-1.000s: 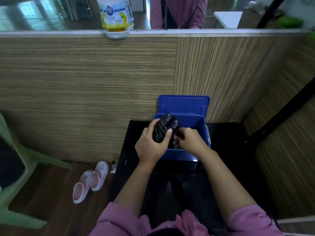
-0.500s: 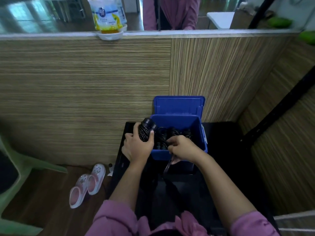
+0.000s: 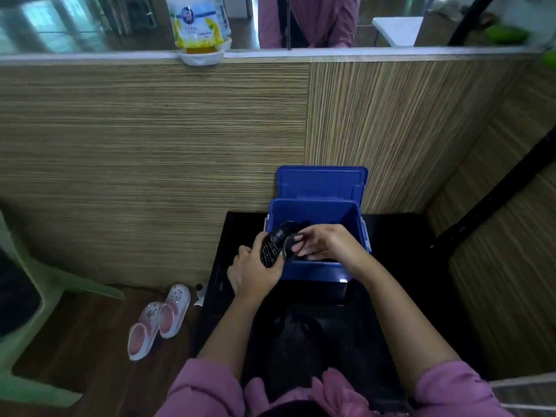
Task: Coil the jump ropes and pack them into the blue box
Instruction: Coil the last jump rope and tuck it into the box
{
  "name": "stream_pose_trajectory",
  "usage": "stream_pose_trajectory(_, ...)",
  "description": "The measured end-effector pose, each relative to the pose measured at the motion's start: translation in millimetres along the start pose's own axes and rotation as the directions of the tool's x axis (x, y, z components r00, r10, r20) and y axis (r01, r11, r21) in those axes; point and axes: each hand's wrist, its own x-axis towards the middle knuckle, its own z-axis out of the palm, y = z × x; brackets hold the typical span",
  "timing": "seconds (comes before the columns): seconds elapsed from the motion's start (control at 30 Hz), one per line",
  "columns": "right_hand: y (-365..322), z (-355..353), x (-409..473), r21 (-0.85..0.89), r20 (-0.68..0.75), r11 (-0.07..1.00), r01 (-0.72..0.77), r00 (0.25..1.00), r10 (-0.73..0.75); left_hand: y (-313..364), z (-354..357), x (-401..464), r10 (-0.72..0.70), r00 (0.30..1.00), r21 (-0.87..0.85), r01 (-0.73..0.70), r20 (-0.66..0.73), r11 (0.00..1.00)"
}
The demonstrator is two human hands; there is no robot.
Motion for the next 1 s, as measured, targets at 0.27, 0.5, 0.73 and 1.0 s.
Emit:
stream_pose_trajectory(0.27,-5,-18,8,-0.194,-0.022,0.97,0.148,0.988,-0.155,11,-1,-13,0.291,0.957,0.022,-0.291,-0.005,0.957)
stream_pose_trajectory(0.5,-2,-31,20,-0.333,-0.185,0.936,0.112,0.966,-0.182,25,-2,-22,0.599,0.783,-0.066,-0.615,-0.167,0.786)
stream_pose_trajectory(0.73,12,-40,27,-0.317,-0.144,0.917,0.24,0.944,-0.297,34,-7,-29,0.666,0.725,-0.073,-0.684,-0.174,0.725)
stream_pose_trajectory(1.0,26,-50,33,-0.365,-0.054,0.907,0.21,0.968,-0.245,37,-7,-36,0.696,0.704,-0.094,-0.71,-0.141,0.698)
